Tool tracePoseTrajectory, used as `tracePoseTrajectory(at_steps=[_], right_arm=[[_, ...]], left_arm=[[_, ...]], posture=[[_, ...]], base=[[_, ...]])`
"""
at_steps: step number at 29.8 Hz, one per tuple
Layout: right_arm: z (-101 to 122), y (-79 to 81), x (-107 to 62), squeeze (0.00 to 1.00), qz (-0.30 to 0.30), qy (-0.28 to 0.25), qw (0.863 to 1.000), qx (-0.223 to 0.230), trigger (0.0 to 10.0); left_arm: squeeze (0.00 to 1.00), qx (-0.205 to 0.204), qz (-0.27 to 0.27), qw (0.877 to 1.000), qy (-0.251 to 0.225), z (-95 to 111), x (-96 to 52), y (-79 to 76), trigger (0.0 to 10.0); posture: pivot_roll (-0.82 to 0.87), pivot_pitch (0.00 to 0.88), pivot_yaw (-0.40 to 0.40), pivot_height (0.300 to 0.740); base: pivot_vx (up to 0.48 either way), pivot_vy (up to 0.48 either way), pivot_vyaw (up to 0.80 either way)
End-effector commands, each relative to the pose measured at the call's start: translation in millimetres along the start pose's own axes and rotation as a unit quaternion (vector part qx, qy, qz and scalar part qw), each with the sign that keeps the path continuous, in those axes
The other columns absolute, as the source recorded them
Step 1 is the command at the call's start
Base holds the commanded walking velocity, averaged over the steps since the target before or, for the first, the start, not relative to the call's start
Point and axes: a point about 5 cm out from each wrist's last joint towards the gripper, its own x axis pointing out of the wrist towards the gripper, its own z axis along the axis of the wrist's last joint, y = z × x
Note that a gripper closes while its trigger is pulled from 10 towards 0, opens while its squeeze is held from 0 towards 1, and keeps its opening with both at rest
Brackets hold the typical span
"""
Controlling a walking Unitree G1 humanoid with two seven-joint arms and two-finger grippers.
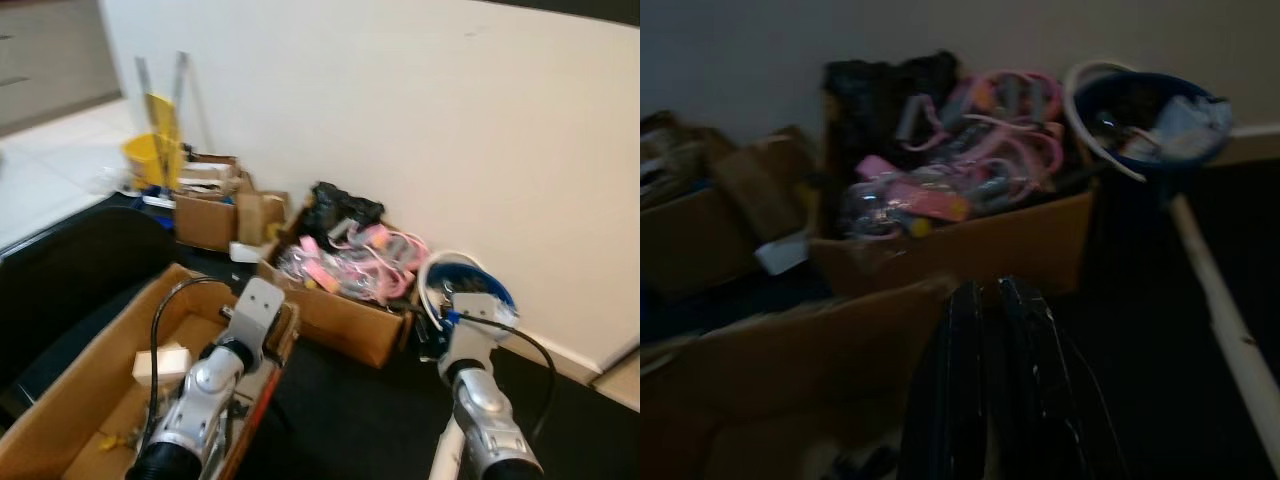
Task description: Picking trash to rubbish bin
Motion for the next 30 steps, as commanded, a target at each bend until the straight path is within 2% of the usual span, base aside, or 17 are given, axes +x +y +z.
tracePoseTrajectory(at_steps=[1,10,25,30], right_arm=[[0.4,-4.6,-1.0,0.0,0.0,0.004,1.0,-0.018,10.0],[0.2,-1.8,-3.0,0.0,0.005,0.01,1.0,-0.023,10.0],[2.1,-1.3,-3.3,0.0,0.01,0.013,0.999,-0.028,10.0],[3.4,-0.8,-2.5,0.0,0.013,0.012,0.999,-0.031,10.0]], left_arm=[[0.0,-0.009,-0.005,1.0,-0.002,-1.5,0.0,-2.5,10.0],[0.0,-0.021,-0.014,1.0,-0.007,1.0,1.9,-4.0,10.0],[0.0,-0.026,-0.005,1.0,-0.007,1.0,3.2,-1.0,10.0],[0.0,-0.053,0.008,0.999,0.007,-2.4,2.9,2.1,10.0]], posture=[[-0.08,0.047,-0.007,0.74],[-0.09,0.048,-0.006,0.74],[-0.09,0.044,-0.014,0.74],[-0.09,0.038,-0.018,0.74]], base=[[0.0,0.0,0.0],[0.0,0.0,0.0],[0.0,-0.42,0.0],[0.0,0.0,0.0]])
